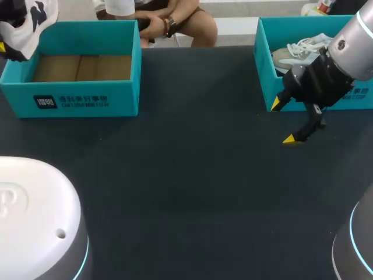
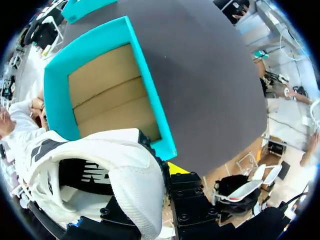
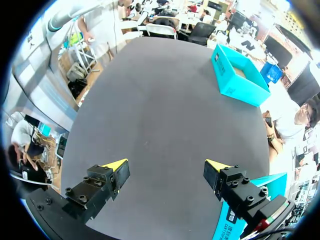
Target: Take the shoe out of the shoebox, open the shoe tongue, remove and reinsert the insole, then place the shoe into the shoebox
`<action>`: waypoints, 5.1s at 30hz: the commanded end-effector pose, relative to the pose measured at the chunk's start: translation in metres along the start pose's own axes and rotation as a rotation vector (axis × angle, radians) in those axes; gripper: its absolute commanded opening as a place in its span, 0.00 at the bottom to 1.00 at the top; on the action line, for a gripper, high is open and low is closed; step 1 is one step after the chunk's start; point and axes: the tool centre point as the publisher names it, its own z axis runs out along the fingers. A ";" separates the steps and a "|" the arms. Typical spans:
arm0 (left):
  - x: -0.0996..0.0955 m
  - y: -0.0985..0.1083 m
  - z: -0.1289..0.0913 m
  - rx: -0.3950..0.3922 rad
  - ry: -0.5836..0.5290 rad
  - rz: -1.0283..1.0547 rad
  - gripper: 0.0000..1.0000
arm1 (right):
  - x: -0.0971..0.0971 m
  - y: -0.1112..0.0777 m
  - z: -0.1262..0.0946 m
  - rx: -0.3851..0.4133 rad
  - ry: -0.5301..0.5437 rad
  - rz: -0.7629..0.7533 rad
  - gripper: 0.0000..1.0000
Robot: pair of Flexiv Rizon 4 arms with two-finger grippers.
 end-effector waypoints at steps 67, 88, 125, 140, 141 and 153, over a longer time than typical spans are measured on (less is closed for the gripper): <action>-0.083 0.012 0.021 -0.173 0.053 1.193 0.00 | 0.000 0.000 0.001 0.001 -0.001 0.000 1.00; -0.105 0.016 0.073 -0.122 0.136 1.163 0.00 | 0.000 0.000 0.001 0.001 -0.001 0.000 1.00; -0.056 -0.010 0.128 -0.057 0.082 1.206 0.00 | 0.000 0.000 0.001 0.001 -0.001 0.000 1.00; -0.045 -0.011 0.148 -0.050 0.092 1.176 0.00 | 0.000 0.000 0.001 0.001 -0.001 0.000 1.00; -0.045 -0.011 0.150 -0.050 0.094 1.175 0.00 | 0.000 0.000 0.001 0.001 -0.001 0.000 1.00; -0.045 -0.011 0.172 -0.041 0.139 1.156 0.00 | 0.000 0.000 0.001 0.001 -0.001 0.000 1.00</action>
